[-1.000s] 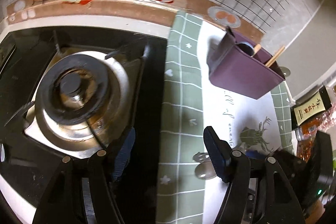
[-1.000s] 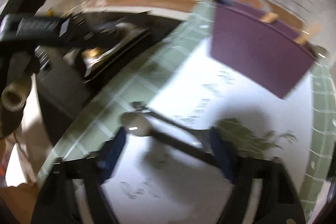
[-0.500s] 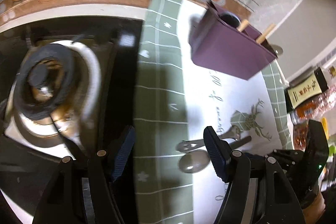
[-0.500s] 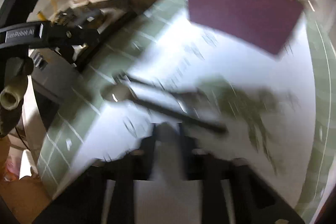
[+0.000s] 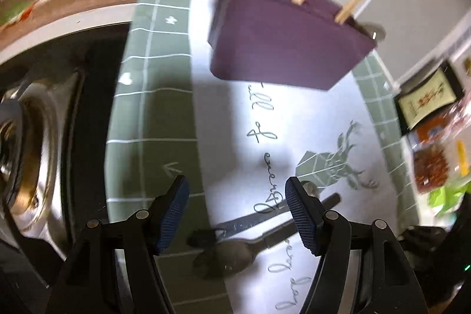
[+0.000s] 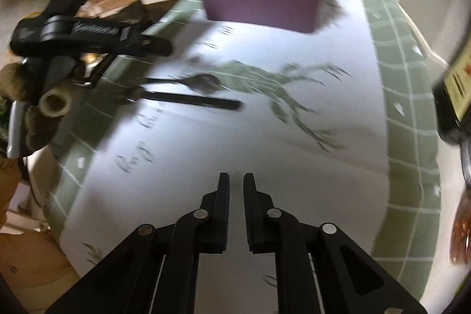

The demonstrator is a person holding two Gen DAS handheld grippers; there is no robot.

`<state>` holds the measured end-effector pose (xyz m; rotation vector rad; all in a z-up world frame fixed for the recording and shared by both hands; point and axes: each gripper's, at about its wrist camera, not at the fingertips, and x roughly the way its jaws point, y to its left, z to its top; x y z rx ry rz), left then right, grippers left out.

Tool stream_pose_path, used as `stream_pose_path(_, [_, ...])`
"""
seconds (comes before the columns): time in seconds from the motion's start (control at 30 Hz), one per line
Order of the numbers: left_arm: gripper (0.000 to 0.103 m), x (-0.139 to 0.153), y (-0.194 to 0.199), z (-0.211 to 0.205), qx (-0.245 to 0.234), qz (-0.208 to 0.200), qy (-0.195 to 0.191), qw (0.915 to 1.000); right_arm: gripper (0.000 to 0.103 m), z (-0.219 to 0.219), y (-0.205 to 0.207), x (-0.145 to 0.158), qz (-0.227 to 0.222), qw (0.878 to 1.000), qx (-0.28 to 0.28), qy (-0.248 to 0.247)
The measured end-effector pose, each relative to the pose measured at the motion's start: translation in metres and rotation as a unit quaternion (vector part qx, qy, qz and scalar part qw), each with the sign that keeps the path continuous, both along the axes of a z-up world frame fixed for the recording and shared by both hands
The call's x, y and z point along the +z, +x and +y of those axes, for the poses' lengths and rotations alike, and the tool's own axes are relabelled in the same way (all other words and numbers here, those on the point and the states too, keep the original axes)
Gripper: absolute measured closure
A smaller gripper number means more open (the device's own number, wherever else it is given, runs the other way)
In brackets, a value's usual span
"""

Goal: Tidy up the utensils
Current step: 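Move both open tools back toward the remaining utensils on the cloth, then lower the left tool onto the metal spoon while the right tool reaches the light blue spoon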

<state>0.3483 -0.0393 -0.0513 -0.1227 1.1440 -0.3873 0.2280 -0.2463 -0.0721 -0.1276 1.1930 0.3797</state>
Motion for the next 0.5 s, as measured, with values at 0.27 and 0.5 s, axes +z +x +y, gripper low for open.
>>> stream_pose_path(0.27, [0.034,0.037,-0.034,0.061,0.083,-0.054,-0.002,0.9951,0.047,0.094,0.029,0.002,-0.029,0.987,0.157,0.026])
stream_pose_path(0.5, [0.026,0.035,-0.061,0.100,0.110,-0.050,-0.004,0.9926,0.044,0.134,0.059,-0.027,-0.006,0.983,0.184,-0.015])
